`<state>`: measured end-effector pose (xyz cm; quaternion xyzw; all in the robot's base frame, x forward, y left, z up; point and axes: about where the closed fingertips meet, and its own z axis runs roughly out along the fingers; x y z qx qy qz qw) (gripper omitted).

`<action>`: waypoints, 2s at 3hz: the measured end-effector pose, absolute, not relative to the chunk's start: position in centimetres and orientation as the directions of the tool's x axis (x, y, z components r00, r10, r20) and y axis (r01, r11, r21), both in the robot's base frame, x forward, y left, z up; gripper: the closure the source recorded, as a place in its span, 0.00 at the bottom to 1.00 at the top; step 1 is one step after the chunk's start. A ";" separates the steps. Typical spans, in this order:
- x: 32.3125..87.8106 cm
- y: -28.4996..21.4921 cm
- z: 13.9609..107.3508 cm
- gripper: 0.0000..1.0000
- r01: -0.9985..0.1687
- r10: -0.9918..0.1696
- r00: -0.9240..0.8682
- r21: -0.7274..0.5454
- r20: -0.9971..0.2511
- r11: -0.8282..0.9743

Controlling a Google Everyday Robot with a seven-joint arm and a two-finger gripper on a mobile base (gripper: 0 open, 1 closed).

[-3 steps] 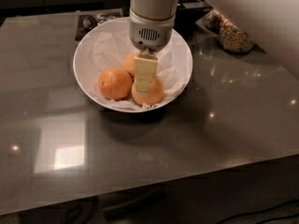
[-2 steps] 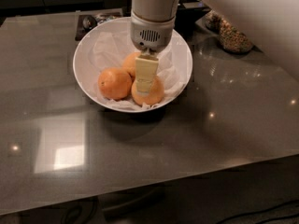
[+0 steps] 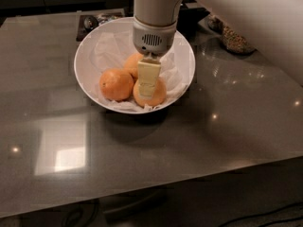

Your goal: Pick orange from white bowl

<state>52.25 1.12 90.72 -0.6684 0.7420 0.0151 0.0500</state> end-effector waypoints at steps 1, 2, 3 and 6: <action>52.6 1.1 89.9 0.35 -0.993 -0.991 -0.110 -0.041 -0.076 0.113; 52.8 1.1 89.2 0.36 -0.993 -0.992 -0.113 -0.036 -0.064 0.116; 53.3 0.7 88.9 0.36 -0.991 -0.991 -0.123 -0.039 -0.057 0.126; 53.5 0.8 87.5 0.35 -0.992 -0.991 -0.127 -0.010 -0.037 0.127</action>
Offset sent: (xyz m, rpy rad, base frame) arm -0.0046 -0.0121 -0.0239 -0.0905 0.0710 -0.0145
